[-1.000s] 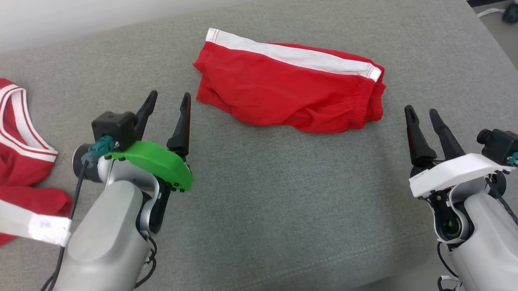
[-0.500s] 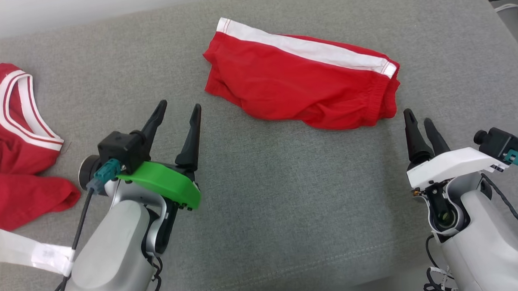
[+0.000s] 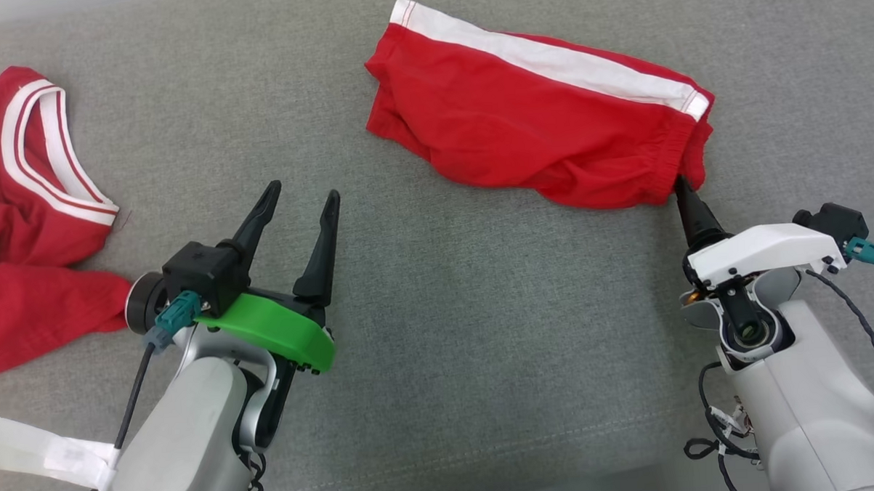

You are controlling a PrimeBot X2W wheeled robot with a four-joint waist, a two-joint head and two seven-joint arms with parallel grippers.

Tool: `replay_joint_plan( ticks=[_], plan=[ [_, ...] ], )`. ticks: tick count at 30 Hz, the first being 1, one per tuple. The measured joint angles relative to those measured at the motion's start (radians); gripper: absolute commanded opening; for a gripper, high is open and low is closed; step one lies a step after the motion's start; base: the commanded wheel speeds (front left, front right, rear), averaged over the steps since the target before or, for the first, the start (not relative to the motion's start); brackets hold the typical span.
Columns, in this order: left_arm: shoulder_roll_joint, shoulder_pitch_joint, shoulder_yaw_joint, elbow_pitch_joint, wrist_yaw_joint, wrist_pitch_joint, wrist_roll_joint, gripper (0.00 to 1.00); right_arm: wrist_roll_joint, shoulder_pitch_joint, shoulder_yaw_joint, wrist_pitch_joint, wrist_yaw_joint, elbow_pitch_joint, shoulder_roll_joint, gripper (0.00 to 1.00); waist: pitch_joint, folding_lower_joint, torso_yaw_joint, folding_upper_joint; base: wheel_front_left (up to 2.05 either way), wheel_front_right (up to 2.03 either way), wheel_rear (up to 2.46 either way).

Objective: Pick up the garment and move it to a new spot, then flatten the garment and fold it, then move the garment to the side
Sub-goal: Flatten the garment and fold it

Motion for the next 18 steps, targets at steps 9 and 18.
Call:
replay_joint_plan(
  ticks=[9,18],
  plan=[
    [0.018,0.021,0.009,-0.030,0.000,0.000,0.007,1.00,0.094,-0.060,-0.026,0.058,0.000,0.078,-0.002,1.00,0.018,0.0000,0.022,0.0000,0.00,0.00,0.00],
    [0.023,0.037,0.014,-0.048,0.004,0.000,0.009,1.00,0.158,-0.114,-0.024,0.105,0.009,0.133,-0.008,1.00,0.026,0.0000,0.031,0.0000,0.00,0.00,0.00]
  ],
)
